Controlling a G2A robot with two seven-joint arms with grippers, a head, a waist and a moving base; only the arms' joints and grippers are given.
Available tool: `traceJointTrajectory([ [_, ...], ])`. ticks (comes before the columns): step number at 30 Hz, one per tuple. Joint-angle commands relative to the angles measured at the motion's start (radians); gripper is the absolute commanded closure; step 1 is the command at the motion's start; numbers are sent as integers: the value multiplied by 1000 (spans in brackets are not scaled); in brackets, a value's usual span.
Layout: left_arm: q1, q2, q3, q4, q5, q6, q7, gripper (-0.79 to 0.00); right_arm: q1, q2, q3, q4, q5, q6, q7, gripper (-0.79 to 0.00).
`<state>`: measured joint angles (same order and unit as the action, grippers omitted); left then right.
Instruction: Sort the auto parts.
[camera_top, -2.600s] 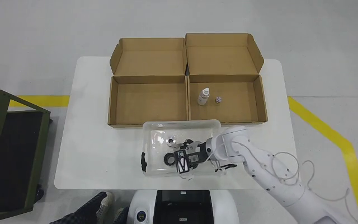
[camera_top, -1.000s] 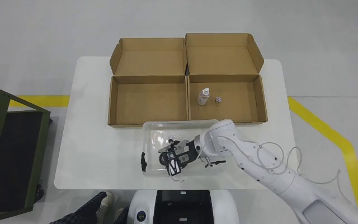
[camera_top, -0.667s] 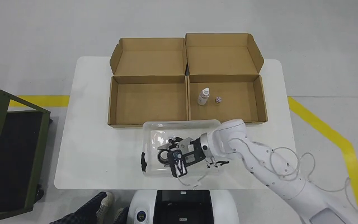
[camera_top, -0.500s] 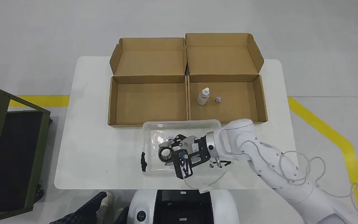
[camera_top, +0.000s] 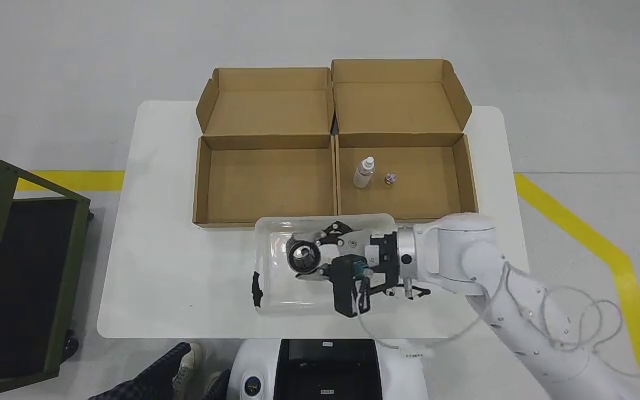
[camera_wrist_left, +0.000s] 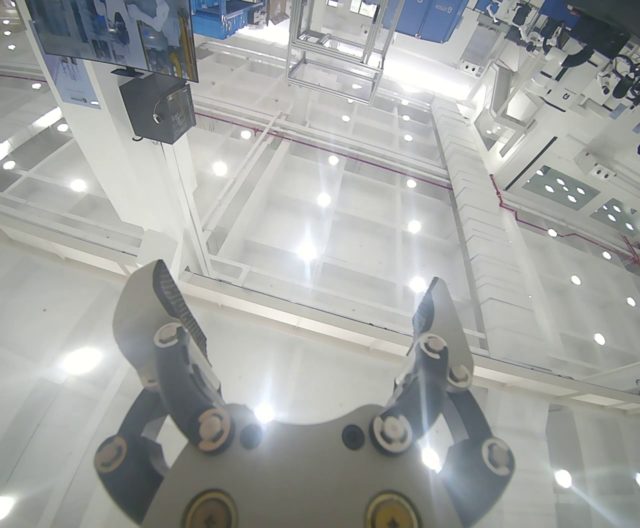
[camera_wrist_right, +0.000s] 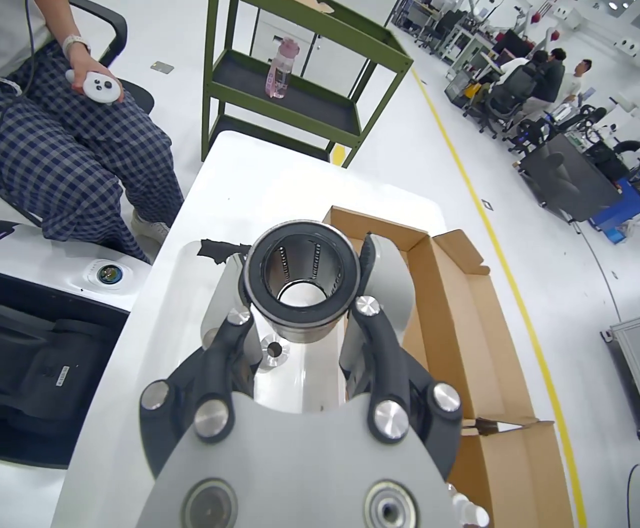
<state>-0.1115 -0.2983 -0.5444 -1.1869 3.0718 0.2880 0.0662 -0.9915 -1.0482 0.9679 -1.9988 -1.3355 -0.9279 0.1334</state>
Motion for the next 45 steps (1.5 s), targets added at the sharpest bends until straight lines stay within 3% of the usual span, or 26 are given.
traceJointTrajectory([
  [1, 0, 0, 0, 0, 0, 0, 0, -785, -7, 3, 19, -13, -2, 8, -8, 0],
  [25, 0, 0, 0, 0, 0, 0, 0, -785, -24, 10, 146, -13, 13, 87, -129, 0],
  [45, 0, 0, 0, 0, 0, 0, 0, -785, -14, 5, 141, 11, -11, 102, -140, 0],
])
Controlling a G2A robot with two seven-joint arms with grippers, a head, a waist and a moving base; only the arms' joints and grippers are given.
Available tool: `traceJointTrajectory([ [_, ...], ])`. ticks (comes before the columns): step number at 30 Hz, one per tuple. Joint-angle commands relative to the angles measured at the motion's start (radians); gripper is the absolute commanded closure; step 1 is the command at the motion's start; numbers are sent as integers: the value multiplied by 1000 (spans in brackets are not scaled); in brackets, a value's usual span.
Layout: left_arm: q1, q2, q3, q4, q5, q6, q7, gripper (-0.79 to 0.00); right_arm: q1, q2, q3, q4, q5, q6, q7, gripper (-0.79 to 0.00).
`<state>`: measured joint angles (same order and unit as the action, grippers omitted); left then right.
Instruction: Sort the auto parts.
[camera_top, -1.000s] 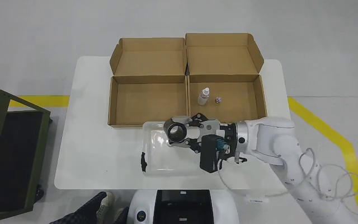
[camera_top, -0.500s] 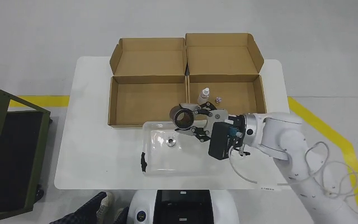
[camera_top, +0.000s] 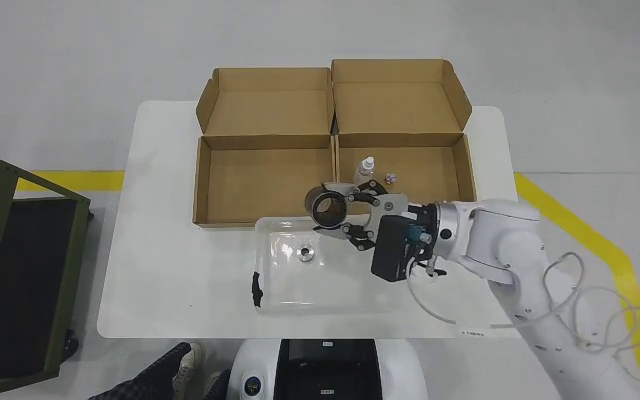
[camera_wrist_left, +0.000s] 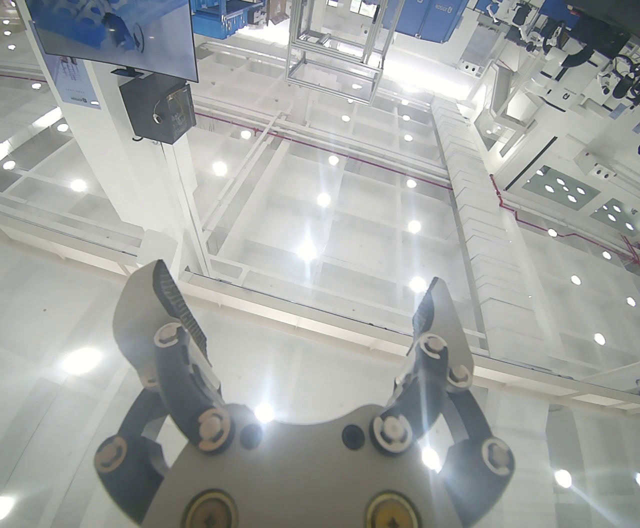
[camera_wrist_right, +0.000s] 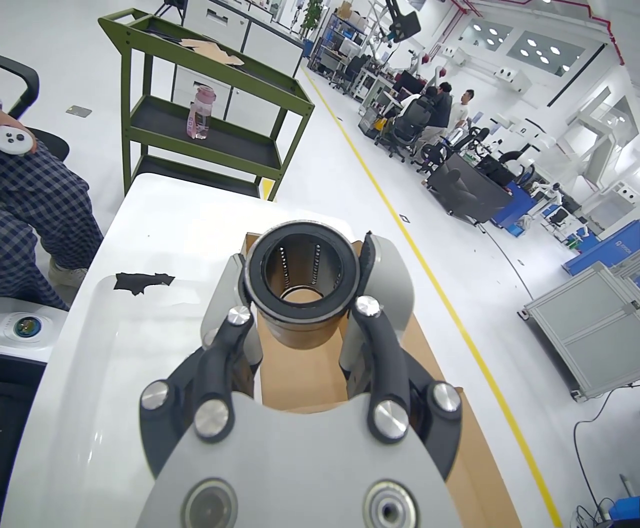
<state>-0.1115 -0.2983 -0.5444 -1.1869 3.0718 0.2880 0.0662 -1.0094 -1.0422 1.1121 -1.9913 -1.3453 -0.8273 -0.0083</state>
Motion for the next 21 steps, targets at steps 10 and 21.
traceJointTrajectory([
  [10, 0, 0, 0, 0, 0, 0, 0, -785, 94, -27, -107, 70, 7, 23, 49, 0],
  [21, 0, 0, 0, 0, 0, 0, 0, -785, 270, -93, -265, 288, 117, 127, 127, 0],
])
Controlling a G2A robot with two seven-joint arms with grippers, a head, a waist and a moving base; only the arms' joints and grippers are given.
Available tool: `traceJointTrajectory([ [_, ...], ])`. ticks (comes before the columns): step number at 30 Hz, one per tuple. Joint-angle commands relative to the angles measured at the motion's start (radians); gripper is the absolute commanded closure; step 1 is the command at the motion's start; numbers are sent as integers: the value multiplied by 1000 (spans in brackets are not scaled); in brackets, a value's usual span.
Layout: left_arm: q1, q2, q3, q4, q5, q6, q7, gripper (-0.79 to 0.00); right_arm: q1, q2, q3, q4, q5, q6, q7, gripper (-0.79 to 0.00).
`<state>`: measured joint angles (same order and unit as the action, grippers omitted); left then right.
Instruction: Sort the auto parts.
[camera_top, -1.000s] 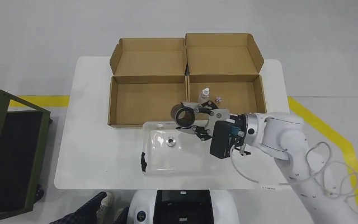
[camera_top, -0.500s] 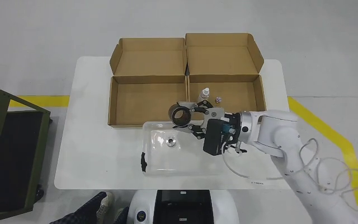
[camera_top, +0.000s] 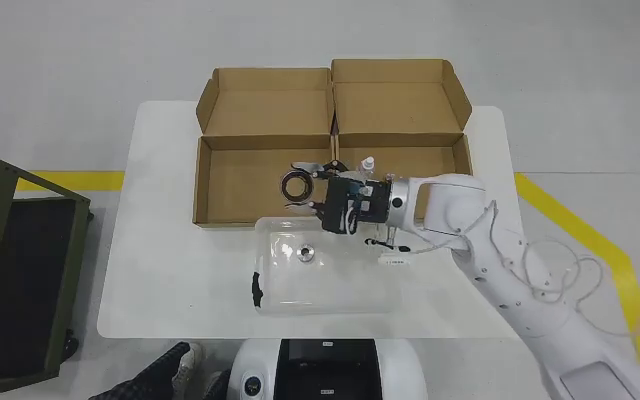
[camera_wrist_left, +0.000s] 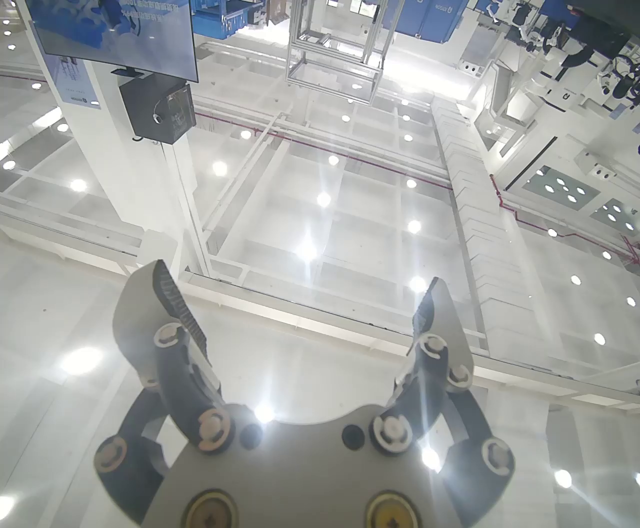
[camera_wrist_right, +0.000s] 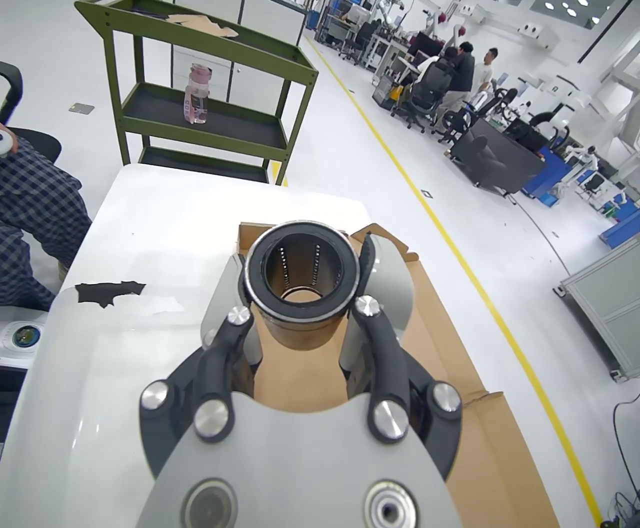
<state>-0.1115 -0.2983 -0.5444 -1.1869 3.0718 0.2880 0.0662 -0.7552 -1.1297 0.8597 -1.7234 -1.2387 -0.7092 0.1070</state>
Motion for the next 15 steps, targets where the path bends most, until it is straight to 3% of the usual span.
traceJointTrajectory([
  [1, 0, 0, 0, 0, 0, 0, 0, -785, 32, -13, -25, 41, 20, 19, 23, 0],
  [15, 0, 0, 0, 0, 0, 0, 0, -785, 173, -101, -139, 358, 159, 127, 57, 0],
])
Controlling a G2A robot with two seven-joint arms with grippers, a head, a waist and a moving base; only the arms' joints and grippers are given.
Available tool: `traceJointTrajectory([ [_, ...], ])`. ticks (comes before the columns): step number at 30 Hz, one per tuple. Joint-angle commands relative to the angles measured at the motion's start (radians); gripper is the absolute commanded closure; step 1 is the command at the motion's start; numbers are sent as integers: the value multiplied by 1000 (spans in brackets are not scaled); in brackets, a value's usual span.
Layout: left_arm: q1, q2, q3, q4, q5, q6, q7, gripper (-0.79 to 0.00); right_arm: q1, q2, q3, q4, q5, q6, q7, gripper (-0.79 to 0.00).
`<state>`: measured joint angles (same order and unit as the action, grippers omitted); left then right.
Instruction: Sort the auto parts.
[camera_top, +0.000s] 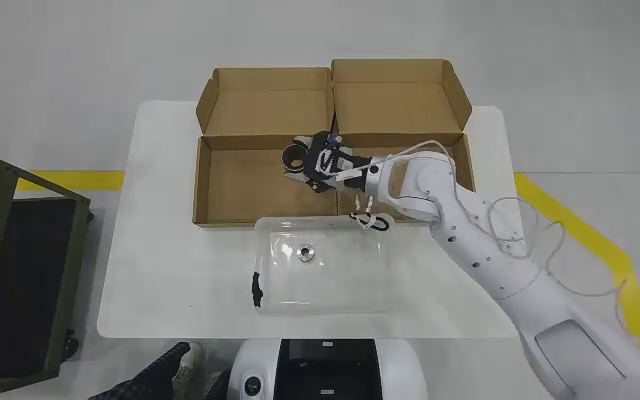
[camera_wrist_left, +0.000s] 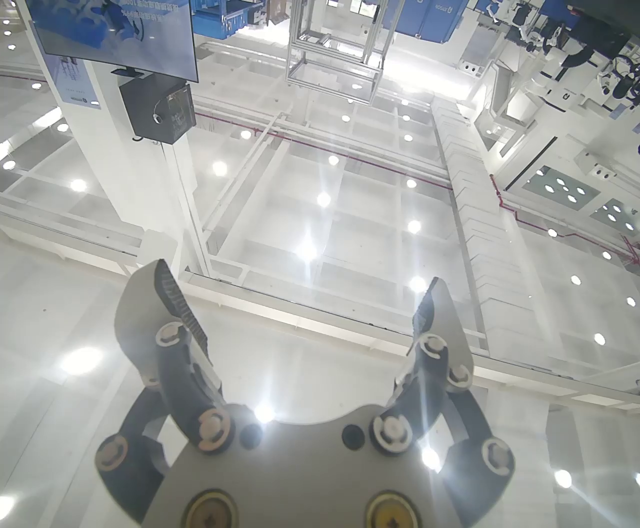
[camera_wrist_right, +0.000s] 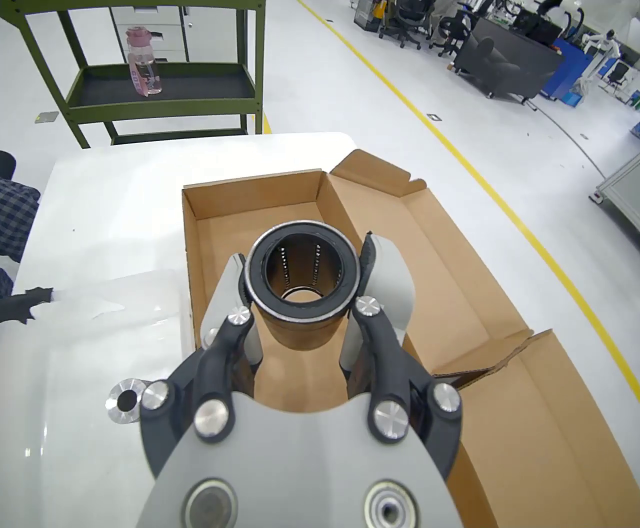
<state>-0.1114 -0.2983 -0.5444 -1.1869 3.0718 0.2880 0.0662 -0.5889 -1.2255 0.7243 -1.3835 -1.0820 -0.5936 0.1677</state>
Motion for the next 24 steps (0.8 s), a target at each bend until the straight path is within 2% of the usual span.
traceJointTrajectory([
  [1, 0, 0, 0, 0, 0, 0, 0, -785, 11, -11, -9, 37, 7, 21, -9, 0],
  [13, 0, 0, 0, 0, 0, 0, 0, -785, 84, -86, -83, 233, 60, 92, 26, 0],
  [24, 0, 0, 0, 0, 0, 0, 0, -785, 115, -139, -114, 325, 75, 144, 84, 0],
])
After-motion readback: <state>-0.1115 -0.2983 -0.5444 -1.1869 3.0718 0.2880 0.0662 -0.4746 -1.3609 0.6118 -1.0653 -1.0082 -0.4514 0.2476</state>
